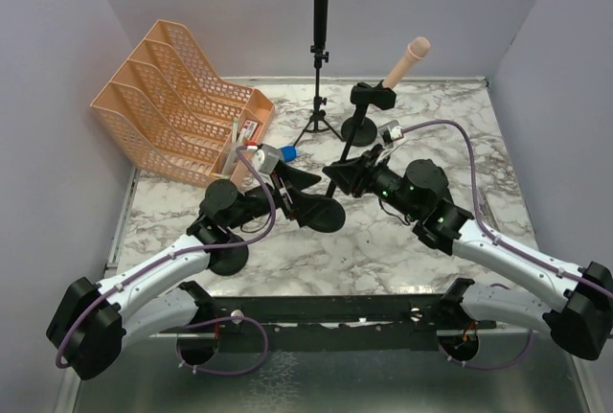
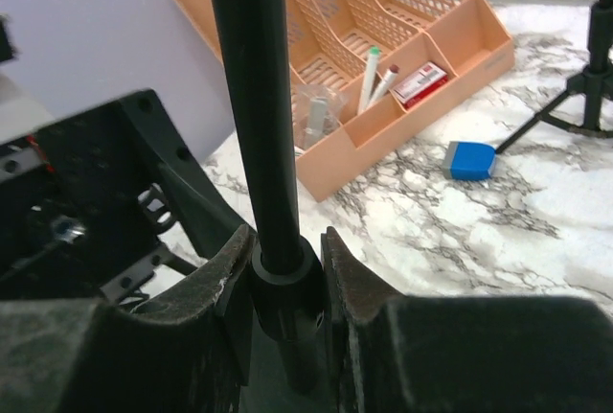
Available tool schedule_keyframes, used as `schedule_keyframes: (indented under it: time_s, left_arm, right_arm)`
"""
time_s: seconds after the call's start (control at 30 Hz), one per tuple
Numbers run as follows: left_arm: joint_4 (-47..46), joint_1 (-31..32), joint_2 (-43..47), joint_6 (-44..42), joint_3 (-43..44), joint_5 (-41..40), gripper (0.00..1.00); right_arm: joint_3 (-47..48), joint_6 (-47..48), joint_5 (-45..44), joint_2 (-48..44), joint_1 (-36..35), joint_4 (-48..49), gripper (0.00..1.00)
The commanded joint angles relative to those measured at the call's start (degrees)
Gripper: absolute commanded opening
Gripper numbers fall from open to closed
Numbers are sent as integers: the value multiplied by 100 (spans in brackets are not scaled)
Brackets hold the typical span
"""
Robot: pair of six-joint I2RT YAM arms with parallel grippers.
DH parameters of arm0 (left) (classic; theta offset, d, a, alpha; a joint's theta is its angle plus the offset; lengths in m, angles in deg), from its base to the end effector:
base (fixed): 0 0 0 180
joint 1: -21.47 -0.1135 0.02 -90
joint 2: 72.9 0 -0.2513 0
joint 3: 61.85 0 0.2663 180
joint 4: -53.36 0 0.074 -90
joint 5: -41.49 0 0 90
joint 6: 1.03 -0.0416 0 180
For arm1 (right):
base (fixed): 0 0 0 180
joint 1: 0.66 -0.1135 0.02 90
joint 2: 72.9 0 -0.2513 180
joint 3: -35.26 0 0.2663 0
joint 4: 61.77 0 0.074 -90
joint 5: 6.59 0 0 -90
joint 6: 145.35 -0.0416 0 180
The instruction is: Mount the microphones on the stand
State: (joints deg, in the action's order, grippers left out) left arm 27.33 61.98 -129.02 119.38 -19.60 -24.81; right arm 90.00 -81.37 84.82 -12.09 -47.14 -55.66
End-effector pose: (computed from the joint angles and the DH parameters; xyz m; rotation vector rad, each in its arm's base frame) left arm 0.1777 -0.1738 0.2819 0.5058 1.4192 -1.2969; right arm 0.1906 0.2022 0.3048 -0.3154 1.6323 1.0001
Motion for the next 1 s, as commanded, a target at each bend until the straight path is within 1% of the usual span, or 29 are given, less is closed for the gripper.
schedule_keyframes:
  time_s: [0.0,0.13,0.2,0.4,0.5,0.53,0.6,0.63,0.67,0.7,0.73,0.77,0.83,0.97]
  left_arm:
    - [377,17,-137,-88,187,1154,85]
    - [583,17,-368,-79,374,1258,74]
    - [640,18,-483,-72,482,1291,66]
    - [710,14,-619,-187,703,1436,43]
    - [714,18,-635,-224,701,1536,28]
    - [714,18,-636,-247,698,1596,20]
    - [714,16,-621,-299,694,1621,0]
    - [714,17,-595,-322,693,1612,0]
    - [714,14,-548,-352,703,1619,0]
    - [714,18,-511,-360,709,1624,0]
    - [714,16,-473,-361,737,1658,0]
    - [714,18,-443,-342,777,1710,0]
    - [714,18,-409,-214,877,1796,0]
    - [714,18,-381,140,1106,1988,0]
  right_arm:
    - [329,223,690,-328,-10,289,0]
    - [248,417,1304,-445,-6,586,1]
    - [212,483,1528,-448,-10,714,1]
    - [132,450,1783,-437,-5,985,1]
    - [92,353,1731,-441,-3,1085,1]
    - [69,304,1711,-447,-8,1129,1]
    - [56,203,1639,-441,-4,1148,1]
    - [56,153,1570,-433,-7,1105,3]
    - [44,107,1520,-427,-10,1067,13]
    - [27,61,1516,-430,-5,1051,30]
    - [4,14,1565,-436,13,1041,41]
    - [4,-41,1686,-439,62,1040,47]
    - [-85,-192,1992,-474,160,1292,53]
    - [-343,-429,2338,-565,270,1977,60]
